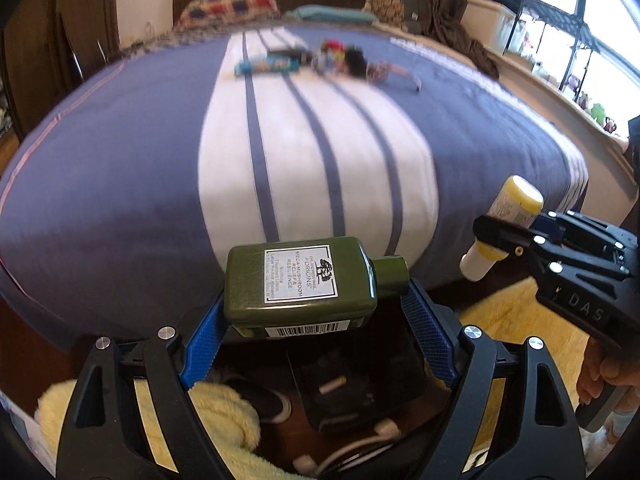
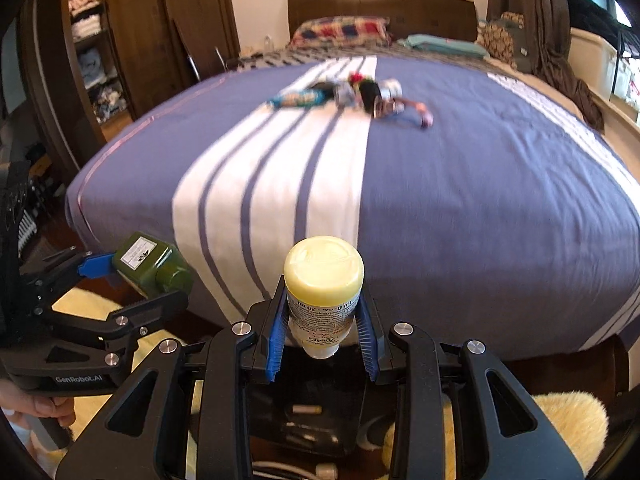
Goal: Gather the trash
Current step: 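Carry both held bottles down over the black bin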
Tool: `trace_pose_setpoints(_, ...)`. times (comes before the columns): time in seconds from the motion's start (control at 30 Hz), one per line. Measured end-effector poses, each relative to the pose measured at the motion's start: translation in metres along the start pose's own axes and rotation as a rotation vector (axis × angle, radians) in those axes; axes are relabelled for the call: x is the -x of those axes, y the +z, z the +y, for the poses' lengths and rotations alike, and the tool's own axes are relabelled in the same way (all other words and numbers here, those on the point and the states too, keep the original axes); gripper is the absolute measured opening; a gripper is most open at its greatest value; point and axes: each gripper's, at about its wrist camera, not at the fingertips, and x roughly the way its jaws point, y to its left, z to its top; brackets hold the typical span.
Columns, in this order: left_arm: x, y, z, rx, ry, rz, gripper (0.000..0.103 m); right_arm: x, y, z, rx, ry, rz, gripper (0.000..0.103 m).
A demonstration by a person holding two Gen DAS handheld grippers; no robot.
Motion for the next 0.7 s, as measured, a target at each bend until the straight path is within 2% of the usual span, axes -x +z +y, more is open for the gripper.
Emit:
trace_pose_setpoints(0.4,-0.074,-0.044,-0.001,0.011,-0.026,0.210,0.080,-0.061,-0.045,-0.005,-0.042,0.026,0.189,0.032)
trace_pose_setpoints(0.7,-0.116,-0.063,0.001,0.029,-0.051,0.340,0.080,-0.095,-0.064,-0.010,-0.079,0.039,0.307,0.032)
